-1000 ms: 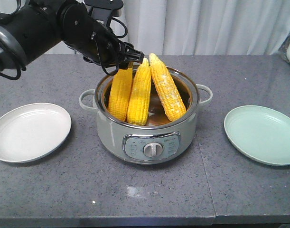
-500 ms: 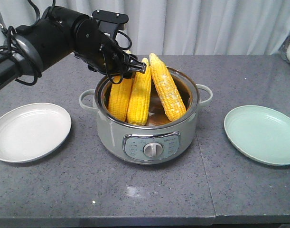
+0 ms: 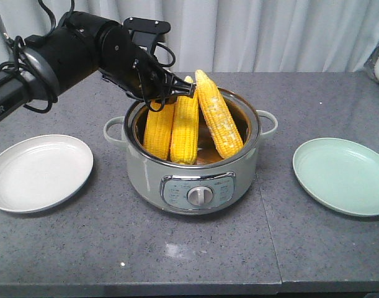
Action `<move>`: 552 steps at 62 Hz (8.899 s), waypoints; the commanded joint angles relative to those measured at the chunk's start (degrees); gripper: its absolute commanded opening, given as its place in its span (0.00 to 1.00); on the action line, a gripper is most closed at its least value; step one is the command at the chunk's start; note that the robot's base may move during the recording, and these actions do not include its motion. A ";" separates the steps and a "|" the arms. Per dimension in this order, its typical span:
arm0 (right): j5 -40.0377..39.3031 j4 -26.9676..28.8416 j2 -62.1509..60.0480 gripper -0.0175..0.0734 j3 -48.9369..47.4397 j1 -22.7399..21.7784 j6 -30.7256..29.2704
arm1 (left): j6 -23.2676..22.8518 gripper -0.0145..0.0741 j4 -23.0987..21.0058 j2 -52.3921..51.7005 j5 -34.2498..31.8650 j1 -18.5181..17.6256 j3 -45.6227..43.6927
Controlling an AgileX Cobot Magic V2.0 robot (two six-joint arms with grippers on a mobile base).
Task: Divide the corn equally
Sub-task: 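Carry the cobs out, left toward cream plate, right toward green plate, then lower the cobs onto the plates and open both grippers, then raise both grippers and move the right gripper back toward the pot, then grasp the leaning corn cob in the pot with the right gripper and lift, then reach the left gripper into the pot and grasp the last corn cob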
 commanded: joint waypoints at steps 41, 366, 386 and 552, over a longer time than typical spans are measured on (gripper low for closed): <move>-1.45 1.18 0.06 0.19 -1.28 -0.28 2.53 | -0.26 0.15 16.29 -31.34 6.11 0.13 -1.63; 4.66 -0.70 50.74 0.78 -23.88 22.57 0.16 | 13.21 0.69 -25.92 -23.12 9.40 23.16 9.16; 7.15 -2.66 58.08 0.78 -31.42 22.65 2.74 | 13.28 0.69 -25.92 -23.12 9.40 23.16 9.16; 19.22 -36.47 34.70 0.18 -41.43 23.53 15.22 | 1.94 0.69 -9.60 -8.06 -2.90 -1.24 -2.21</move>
